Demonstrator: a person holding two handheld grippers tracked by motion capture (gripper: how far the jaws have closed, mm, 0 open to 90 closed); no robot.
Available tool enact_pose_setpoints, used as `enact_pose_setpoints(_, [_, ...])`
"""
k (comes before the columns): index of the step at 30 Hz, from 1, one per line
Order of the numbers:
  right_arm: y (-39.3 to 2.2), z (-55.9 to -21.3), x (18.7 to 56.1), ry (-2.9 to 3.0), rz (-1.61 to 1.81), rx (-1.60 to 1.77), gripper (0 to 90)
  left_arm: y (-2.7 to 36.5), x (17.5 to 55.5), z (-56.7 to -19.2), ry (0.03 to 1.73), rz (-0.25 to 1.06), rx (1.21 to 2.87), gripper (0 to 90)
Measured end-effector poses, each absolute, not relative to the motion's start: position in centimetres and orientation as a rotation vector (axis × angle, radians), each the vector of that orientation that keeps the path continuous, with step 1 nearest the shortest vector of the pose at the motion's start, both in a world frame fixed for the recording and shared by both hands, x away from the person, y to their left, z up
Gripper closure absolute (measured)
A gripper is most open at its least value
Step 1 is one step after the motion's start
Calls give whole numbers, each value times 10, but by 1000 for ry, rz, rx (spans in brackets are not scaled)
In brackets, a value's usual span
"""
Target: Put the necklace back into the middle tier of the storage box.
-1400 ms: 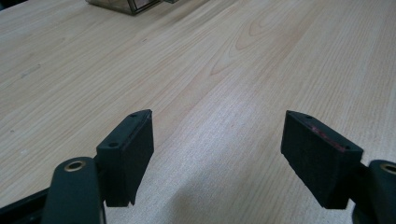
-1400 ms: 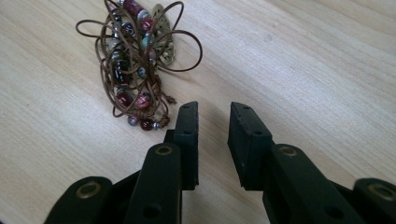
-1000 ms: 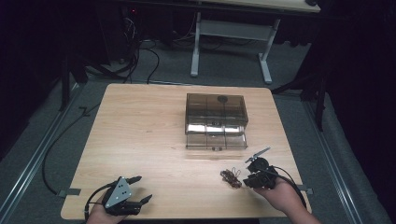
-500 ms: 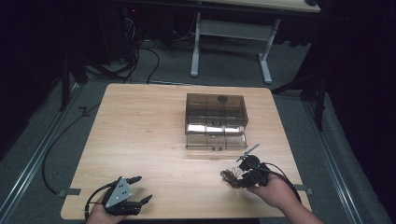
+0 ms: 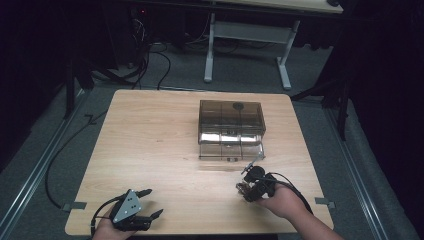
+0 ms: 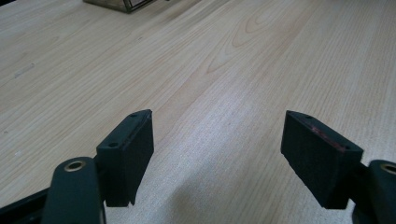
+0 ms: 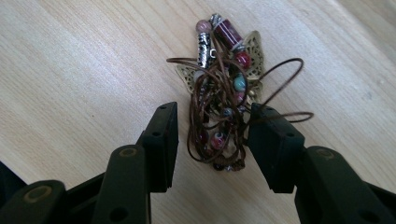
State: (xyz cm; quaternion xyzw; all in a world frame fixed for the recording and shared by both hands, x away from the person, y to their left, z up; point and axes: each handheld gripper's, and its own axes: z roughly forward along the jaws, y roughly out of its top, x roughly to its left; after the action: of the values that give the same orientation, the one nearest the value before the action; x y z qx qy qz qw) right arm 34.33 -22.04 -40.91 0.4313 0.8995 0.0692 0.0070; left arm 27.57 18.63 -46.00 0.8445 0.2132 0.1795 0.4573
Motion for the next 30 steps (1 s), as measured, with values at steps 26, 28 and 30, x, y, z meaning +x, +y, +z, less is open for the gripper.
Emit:
enact_pose_setpoints(26, [-213, -414, 348, 2818, 156, 1243, 734, 186, 276, -460, 522, 442, 2086, 260])
enact_pose_setpoints(28, [-213, -413, 348, 2819, 155, 1238, 736, 186, 276, -460, 522, 443, 2086, 260])
enact_pose_setpoints(30, [-214, -410, 348, 2821, 174, 1239, 738, 186, 276, -460, 522, 442, 2085, 260])
